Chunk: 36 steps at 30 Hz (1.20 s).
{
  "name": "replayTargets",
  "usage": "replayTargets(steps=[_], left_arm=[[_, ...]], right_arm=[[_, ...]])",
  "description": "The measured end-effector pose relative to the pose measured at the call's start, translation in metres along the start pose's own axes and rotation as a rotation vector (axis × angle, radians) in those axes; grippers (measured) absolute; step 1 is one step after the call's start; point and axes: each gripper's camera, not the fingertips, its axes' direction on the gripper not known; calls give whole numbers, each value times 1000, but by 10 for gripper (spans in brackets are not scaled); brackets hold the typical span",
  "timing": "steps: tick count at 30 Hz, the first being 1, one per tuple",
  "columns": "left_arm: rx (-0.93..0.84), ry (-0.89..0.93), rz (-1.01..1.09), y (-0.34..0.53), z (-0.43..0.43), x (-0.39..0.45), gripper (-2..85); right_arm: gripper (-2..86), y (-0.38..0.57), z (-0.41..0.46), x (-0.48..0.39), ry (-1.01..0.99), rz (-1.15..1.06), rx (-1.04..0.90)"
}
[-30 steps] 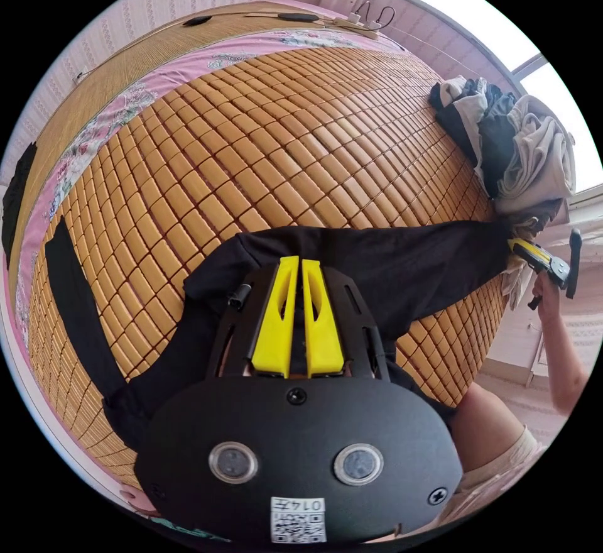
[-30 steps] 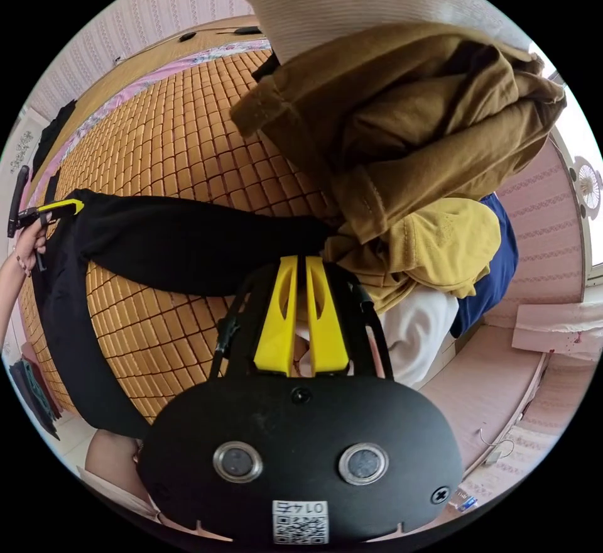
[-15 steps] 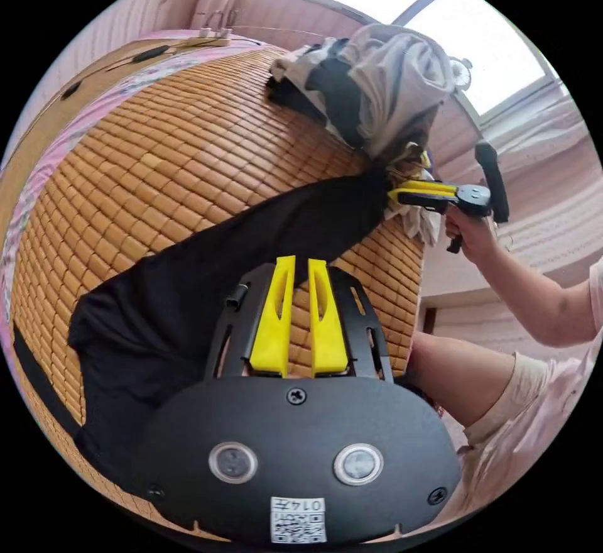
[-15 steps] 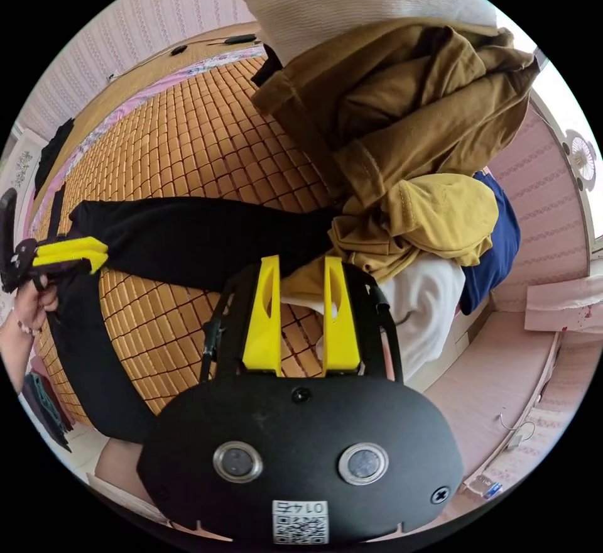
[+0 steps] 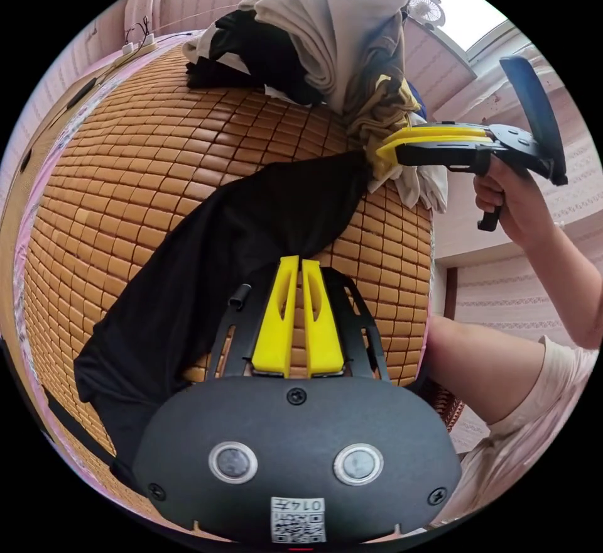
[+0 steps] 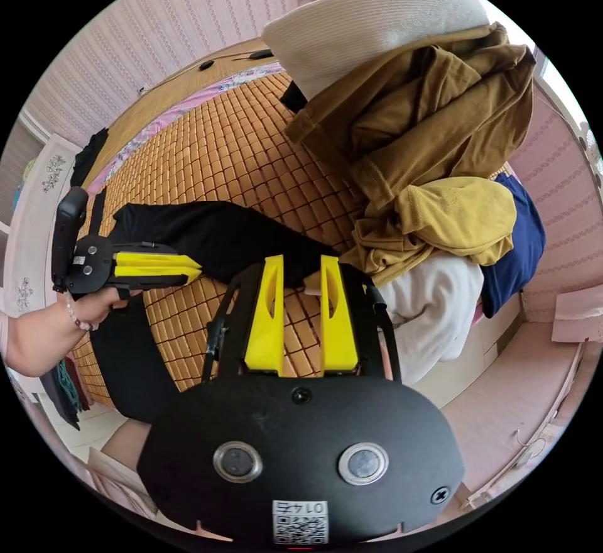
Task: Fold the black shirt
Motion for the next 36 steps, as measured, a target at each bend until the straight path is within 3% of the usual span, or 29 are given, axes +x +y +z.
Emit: replayTargets(steps=[7, 9, 12, 20, 26, 30, 36], left_arm=[[-60, -29, -43, 31, 11, -8, -9], [-60, -6, -58, 37, 17, -7, -9], [-36, 24, -65, 44, 18, -4, -9], [137, 139, -39, 55, 10, 28, 3], [136, 205, -66, 73, 5, 38, 50], [145, 122, -116, 114, -14, 22, 48], [139, 30, -235, 165, -26, -6, 46]], right_arm=[[94, 17, 56, -2, -45, 149, -61], [75, 25, 64, -5, -30, 197, 4], [18, 20, 73, -8, -50, 174, -20], [3, -2, -13, 11, 8, 56, 106], [4, -38, 16, 39, 81, -8, -3], [9, -52, 64, 51, 108, -7, -67], [47, -59, 91, 59, 150, 108, 7]])
